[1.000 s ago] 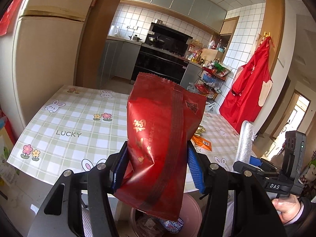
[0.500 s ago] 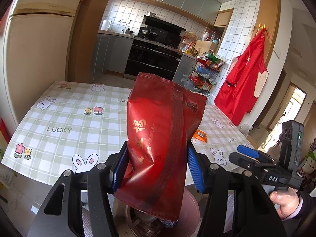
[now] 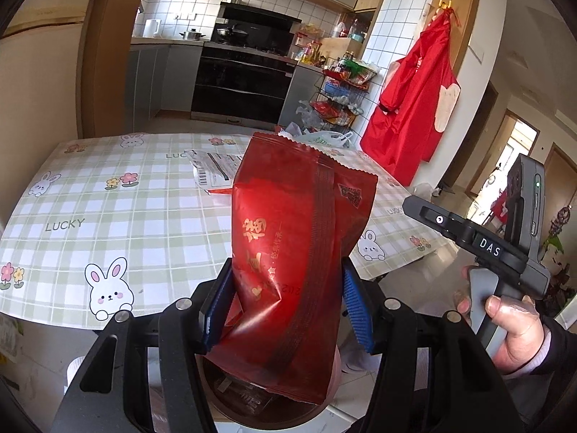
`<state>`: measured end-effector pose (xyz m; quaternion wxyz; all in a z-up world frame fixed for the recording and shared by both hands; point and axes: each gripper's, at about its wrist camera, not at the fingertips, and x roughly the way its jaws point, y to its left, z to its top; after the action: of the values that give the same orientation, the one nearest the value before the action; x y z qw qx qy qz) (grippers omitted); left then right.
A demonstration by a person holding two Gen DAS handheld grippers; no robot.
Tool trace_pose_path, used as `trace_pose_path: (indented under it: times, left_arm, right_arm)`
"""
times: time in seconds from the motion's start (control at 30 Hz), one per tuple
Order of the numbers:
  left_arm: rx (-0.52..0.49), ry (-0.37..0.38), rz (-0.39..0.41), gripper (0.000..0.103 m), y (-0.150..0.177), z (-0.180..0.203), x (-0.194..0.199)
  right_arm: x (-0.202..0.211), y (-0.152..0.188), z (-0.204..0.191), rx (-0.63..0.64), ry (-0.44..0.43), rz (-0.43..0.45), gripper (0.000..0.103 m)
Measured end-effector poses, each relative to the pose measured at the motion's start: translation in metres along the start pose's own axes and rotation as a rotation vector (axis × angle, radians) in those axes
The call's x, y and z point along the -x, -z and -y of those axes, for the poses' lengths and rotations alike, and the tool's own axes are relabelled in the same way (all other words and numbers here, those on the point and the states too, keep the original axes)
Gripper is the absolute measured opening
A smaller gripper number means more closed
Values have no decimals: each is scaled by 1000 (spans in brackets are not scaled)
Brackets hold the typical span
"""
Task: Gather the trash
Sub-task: 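Lower the red packet over the bin and open the left tool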
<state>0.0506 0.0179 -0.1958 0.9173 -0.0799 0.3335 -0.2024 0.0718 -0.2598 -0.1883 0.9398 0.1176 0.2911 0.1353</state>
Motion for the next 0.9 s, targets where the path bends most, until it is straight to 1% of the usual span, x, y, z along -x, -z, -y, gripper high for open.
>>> trace_pose_path:
  times: [0.27,0.33,0.37,0.4,0.43,0.5,0.7,0.8,0.9]
  left_arm:
    - [-26,36,-53,58,8,13,-19]
    - [-25,42,-57,66,9,11,-22]
    - [-22,44,-56,75,10,11,-23]
    - [-19,46,-56,78,10,10,-23]
    - [-14,49,-60,78,10,9,-24]
    - [-6,37,-63,81,12,6,-25]
    - [31,-3,-43,89,13,-4,-21]
    - [44,-26,-40,92,14,-9,-20]
    - [54,-32,-40,92,14,-11,-19]
  right_arm:
    - [-4,3,8,-29,-1,-13,97]
    - [-6,4,9,-31,-3,-17,97]
    - [-6,4,9,-31,-5,-19,97]
    - [-7,4,8,-31,-5,-21,97]
    - [-8,4,8,-30,-4,-22,97]
    - [-8,4,8,-32,-5,-25,97]
    - [-11,6,9,-33,1,-38,97]
    - [-12,7,9,-34,1,-44,97]
    - [-12,7,8,-32,1,-48,97]
